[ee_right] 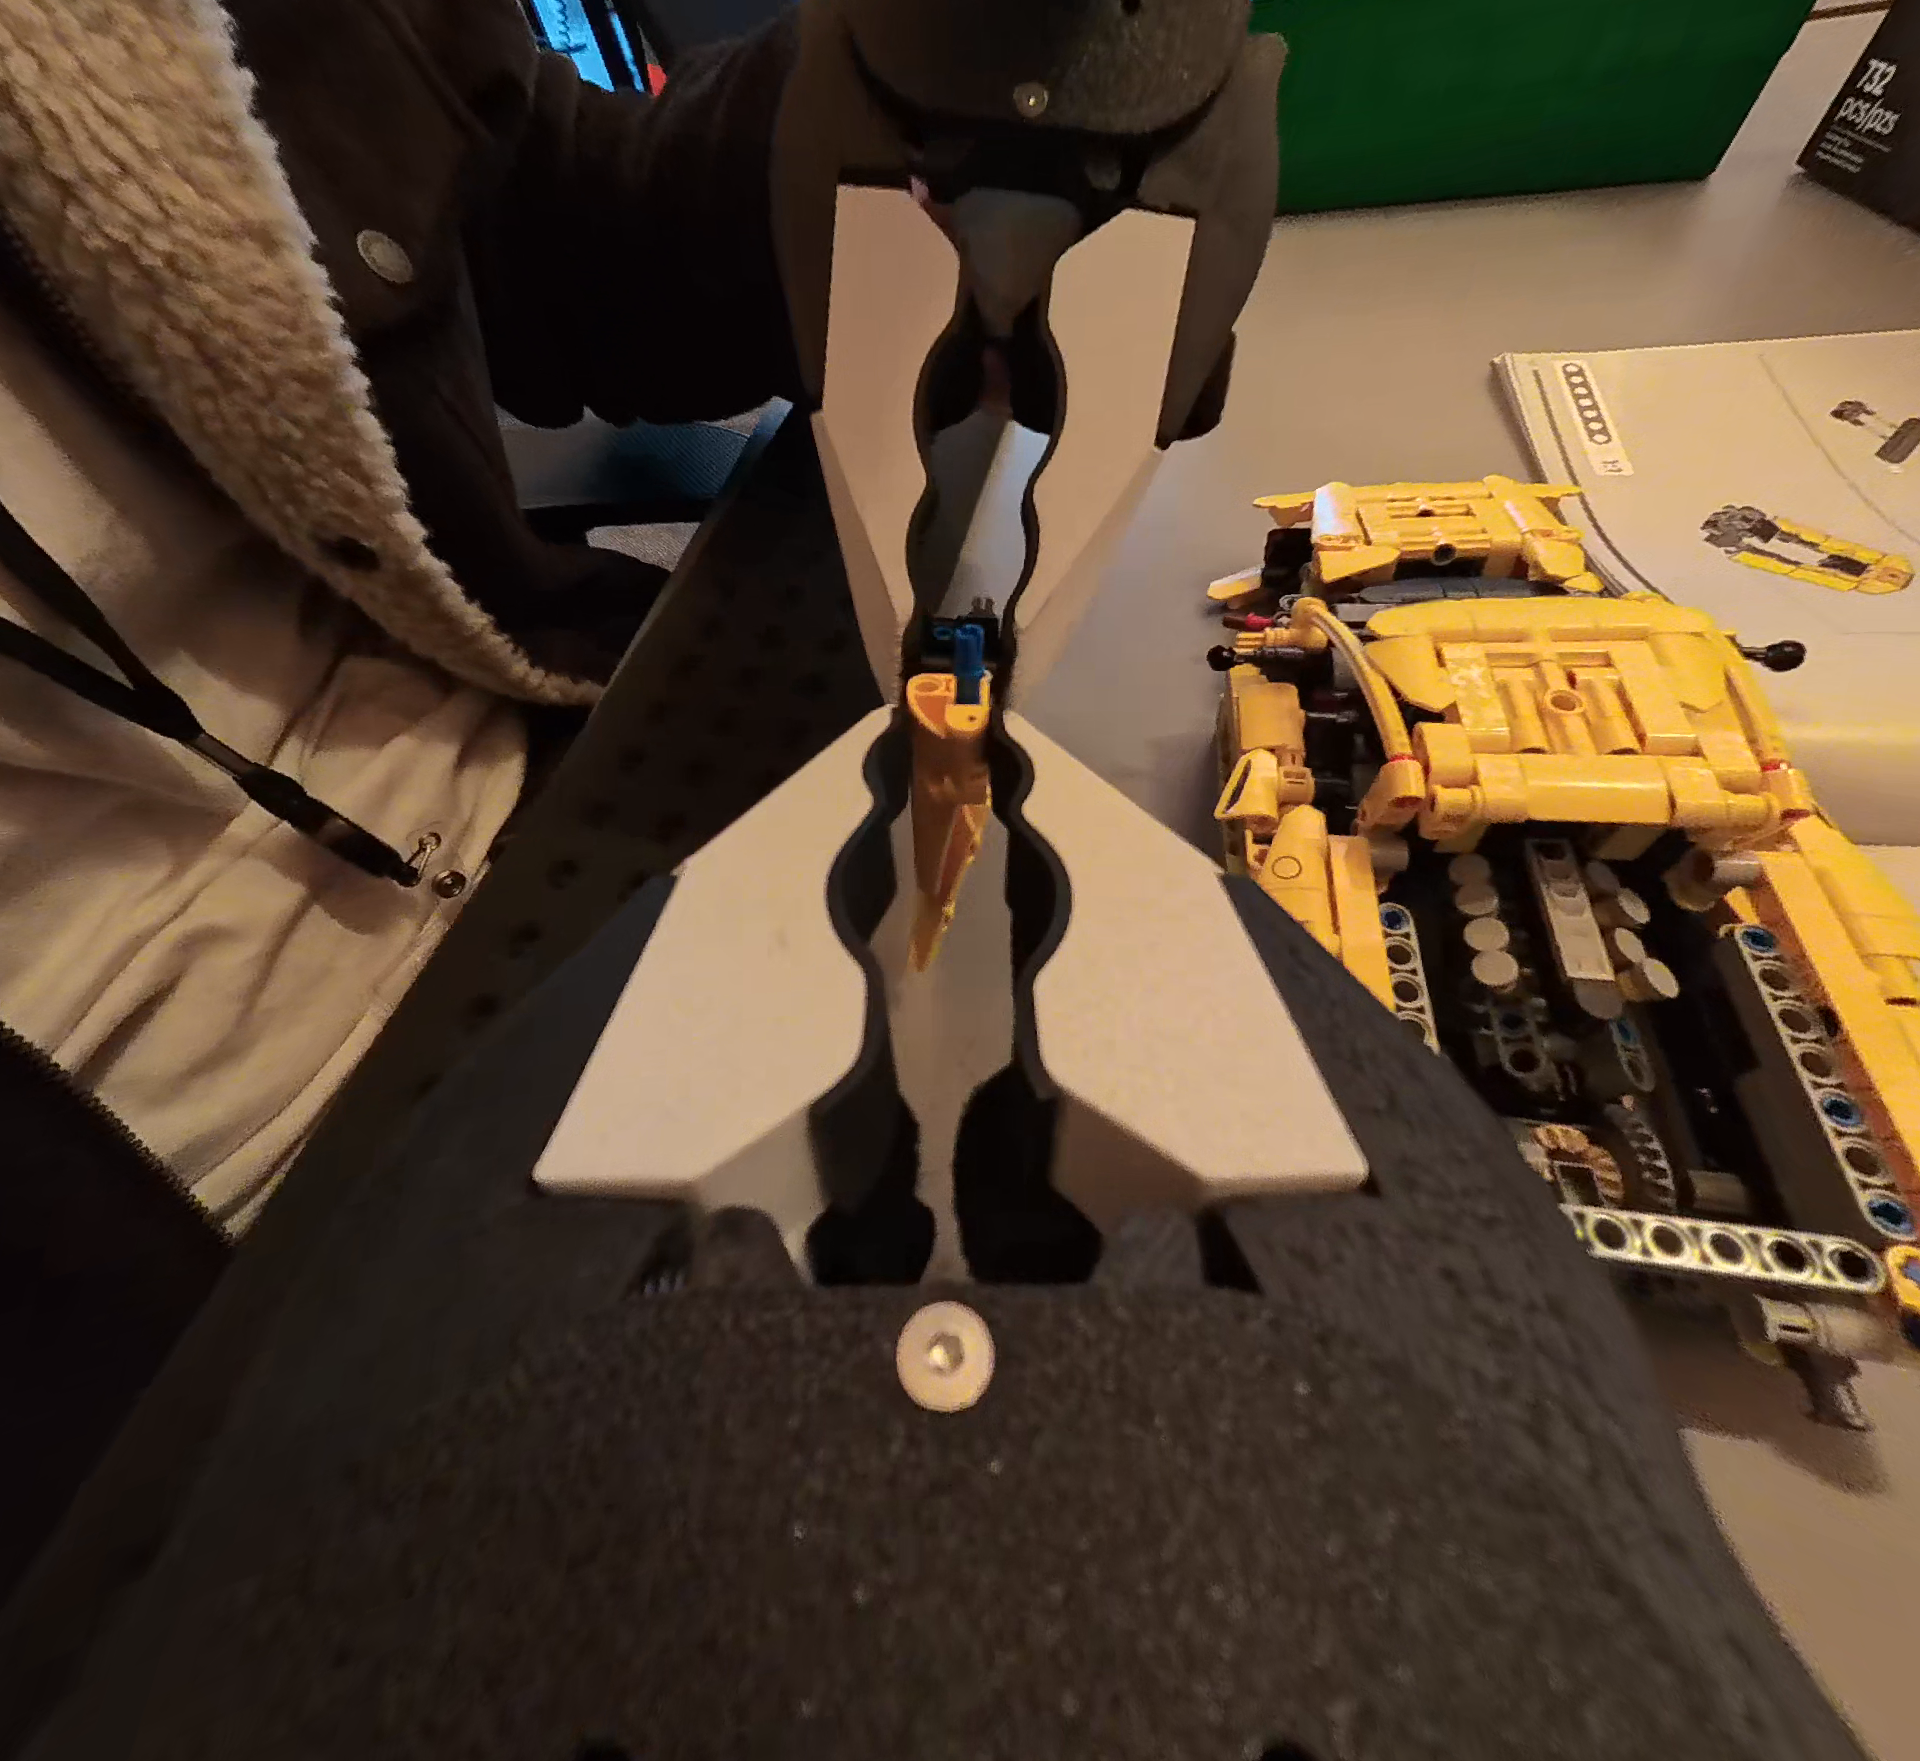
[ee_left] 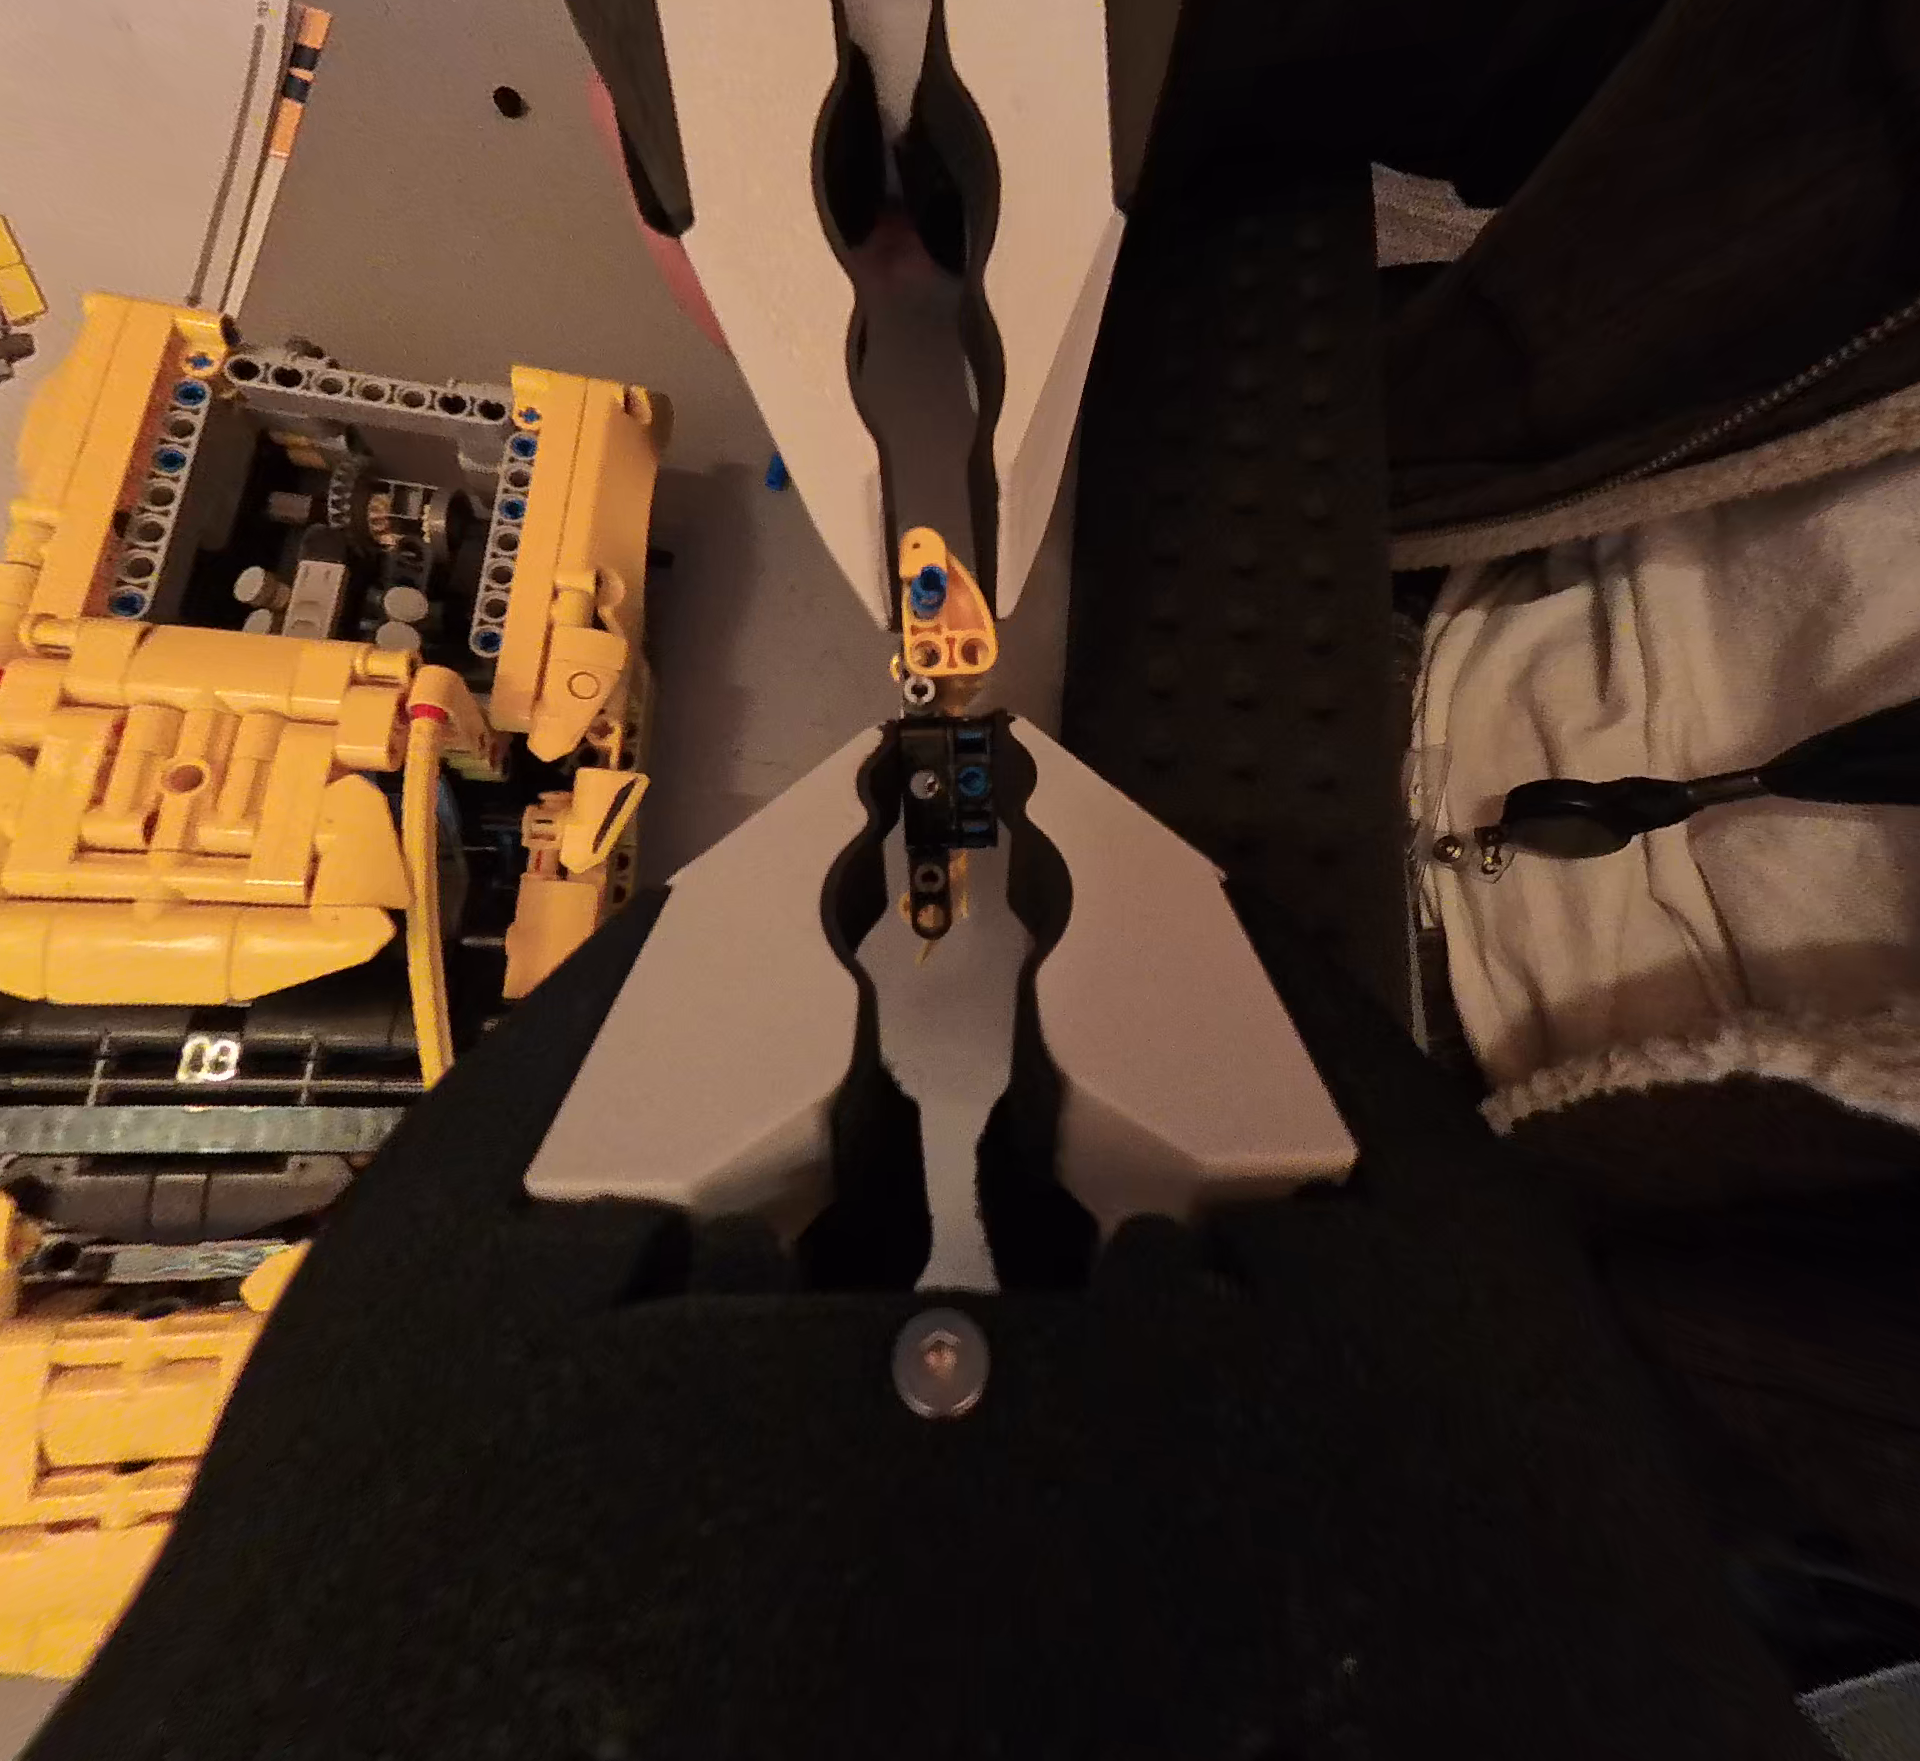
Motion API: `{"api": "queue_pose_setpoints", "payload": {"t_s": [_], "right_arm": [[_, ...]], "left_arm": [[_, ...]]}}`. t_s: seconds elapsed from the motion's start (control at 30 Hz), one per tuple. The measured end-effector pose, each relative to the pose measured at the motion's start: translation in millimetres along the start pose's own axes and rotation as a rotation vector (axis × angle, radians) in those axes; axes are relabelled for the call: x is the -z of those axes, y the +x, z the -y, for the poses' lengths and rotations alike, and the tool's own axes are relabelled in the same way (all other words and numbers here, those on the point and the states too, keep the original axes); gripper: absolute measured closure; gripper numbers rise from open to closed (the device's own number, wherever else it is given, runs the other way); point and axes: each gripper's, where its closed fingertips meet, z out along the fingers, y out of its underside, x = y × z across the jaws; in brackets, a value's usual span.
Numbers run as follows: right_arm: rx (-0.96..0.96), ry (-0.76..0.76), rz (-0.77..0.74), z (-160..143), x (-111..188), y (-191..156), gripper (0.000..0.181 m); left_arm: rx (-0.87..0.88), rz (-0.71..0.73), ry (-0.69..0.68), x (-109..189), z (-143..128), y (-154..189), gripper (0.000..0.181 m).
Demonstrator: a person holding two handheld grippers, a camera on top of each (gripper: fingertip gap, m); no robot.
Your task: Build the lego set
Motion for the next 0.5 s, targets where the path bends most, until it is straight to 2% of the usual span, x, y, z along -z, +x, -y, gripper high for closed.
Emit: {"api": "queue_pose_setpoints", "payload": {"t_s": [0.3,0.5], "right_arm": [[0.049,0.058,-0.002,2.9,0.1,-0.1,0.167],[0.032,0.029,0.007,-0.9,-4.9,-1.0,0.167]], "left_arm": [[-0.018,-0.025,-0.012,-4.2,-4.5,-0.2,0.165],[-0.032,-0.02,-0.021,-6.7,-3.0,0.4,0.165]]}}
